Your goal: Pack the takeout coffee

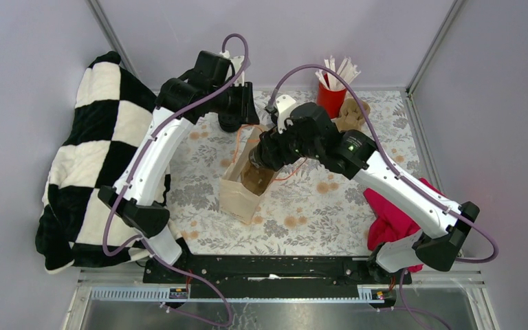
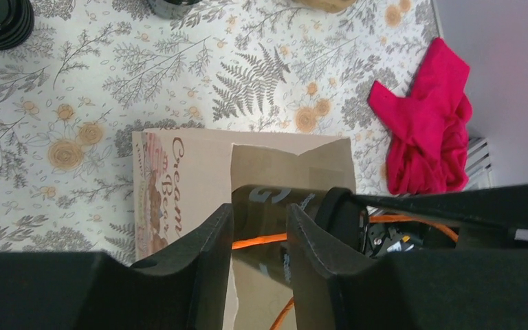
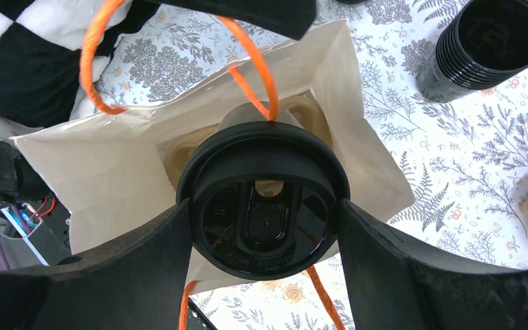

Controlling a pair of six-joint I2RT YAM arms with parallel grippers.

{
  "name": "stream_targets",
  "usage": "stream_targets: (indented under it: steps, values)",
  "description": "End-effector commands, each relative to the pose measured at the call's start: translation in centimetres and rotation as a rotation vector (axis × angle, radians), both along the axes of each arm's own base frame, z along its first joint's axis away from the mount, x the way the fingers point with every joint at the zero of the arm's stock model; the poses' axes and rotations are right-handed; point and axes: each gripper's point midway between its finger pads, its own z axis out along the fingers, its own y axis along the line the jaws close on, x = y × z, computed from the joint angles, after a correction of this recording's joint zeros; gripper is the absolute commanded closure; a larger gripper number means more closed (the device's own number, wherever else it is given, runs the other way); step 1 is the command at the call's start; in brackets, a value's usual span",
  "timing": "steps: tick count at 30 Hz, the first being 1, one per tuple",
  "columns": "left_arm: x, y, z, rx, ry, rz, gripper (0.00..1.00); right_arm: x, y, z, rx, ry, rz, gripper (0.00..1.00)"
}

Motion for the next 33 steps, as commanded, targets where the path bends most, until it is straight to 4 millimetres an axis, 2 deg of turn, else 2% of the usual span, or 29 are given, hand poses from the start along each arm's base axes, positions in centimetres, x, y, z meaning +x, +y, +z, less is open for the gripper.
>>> stream_targets:
  steps: [1,4,5,8,13,20,24,27,28,31,32,33]
  values:
    - [-0.8,0.2,1.3,0.016,-0.019,-0.042,0.59,-0.2,-0.6,0.8,0.041,0.029,-0.020,0.86]
    - [-1.2,0.2,2.3,-0.001,-0.040,-0.052,0.29,-0.3,-0.5,0.8,0.051,0.034,-0.010,0.85]
    - [-1.3,0.2,2.8,-0.016,-0.047,-0.051,0.22,-0.4,-0.4,0.8,0.054,0.036,-0.004,0.86]
    - [-1.5,-0.3,4.2,-0.071,-0.071,-0.046,0.11,-0.4,-0.2,0.8,0.057,0.040,0.006,0.86]
    - [-2.0,-1.1,5.4,-0.140,-0.083,-0.067,0.07,-0.4,-0.2,1.0,0.066,0.034,0.010,0.85]
    - [-3.5,-1.3,3.8,-0.122,-0.047,-0.108,0.06,-0.3,-0.2,1.1,0.071,0.028,0.011,0.86]
    - [-3.8,-1.6,2.1,-0.036,-0.032,-0.109,0.25,-0.4,-0.1,1.2,0.079,0.029,0.014,0.86]
    - [-2.8,-0.8,1.5,0.016,-0.038,-0.047,0.51,-0.4,-0.2,1.1,0.078,0.036,0.010,0.86]
    - [-2.4,-0.6,1.7,0.020,-0.049,-0.021,0.62,-0.4,-0.3,1.0,0.077,0.039,0.002,0.86]
    - [-1.3,-1.5,2.5,-0.015,-0.067,-0.010,0.85,0.0,-0.6,1.2,0.089,0.050,-0.032,0.86]
    - [-0.9,-2.1,3.0,-0.042,-0.073,-0.008,0.99,0.5,-1.0,1.4,0.093,0.051,-0.062,0.87]
    - [-0.5,-2.6,3.5,-0.074,-0.081,0.000,1.00,0.9,-1.3,1.8,0.100,0.053,-0.089,0.87]
